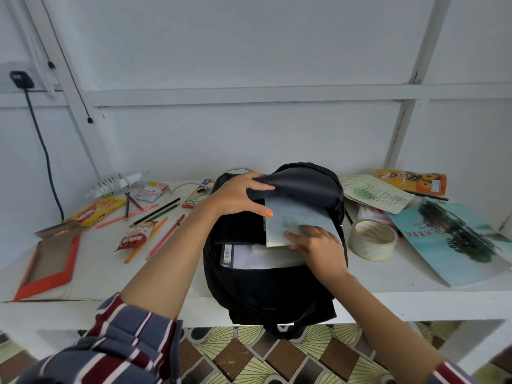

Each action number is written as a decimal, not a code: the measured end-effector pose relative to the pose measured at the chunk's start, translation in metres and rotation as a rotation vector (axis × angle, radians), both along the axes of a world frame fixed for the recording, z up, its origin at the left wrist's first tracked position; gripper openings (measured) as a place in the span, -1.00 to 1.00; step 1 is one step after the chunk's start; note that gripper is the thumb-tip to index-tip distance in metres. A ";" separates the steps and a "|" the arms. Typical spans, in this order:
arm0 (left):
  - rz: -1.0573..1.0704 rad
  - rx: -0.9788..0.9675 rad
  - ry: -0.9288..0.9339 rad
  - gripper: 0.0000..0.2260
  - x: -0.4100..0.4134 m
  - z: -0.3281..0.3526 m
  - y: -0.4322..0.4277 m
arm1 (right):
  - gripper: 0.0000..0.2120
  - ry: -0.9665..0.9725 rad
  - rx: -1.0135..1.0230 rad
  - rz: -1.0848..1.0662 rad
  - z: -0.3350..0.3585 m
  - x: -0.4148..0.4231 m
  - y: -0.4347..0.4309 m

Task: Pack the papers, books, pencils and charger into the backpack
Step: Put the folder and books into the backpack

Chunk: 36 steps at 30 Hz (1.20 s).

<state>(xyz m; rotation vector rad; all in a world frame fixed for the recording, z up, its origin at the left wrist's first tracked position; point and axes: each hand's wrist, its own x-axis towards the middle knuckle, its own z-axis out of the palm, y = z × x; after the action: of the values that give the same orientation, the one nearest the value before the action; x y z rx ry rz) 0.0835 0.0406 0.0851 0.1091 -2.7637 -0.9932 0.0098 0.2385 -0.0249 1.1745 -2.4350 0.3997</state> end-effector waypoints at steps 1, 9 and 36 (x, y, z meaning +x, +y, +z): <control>0.001 0.001 -0.001 -0.46 0.000 0.001 0.000 | -0.66 -0.046 -0.007 -0.020 0.000 -0.004 -0.006; -0.013 0.001 0.000 -0.46 0.003 0.001 -0.001 | -0.57 -0.170 -0.058 0.123 0.003 -0.028 -0.014; 0.000 -0.017 -0.038 -0.44 -0.003 -0.001 -0.008 | -0.60 -0.316 0.061 0.208 0.007 -0.070 -0.022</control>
<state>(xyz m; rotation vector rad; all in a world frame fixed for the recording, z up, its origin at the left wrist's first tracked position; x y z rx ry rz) 0.0800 0.0330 0.0837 0.1269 -2.8059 -0.9780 -0.0598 0.2170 -0.0183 1.4973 -2.6107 0.6188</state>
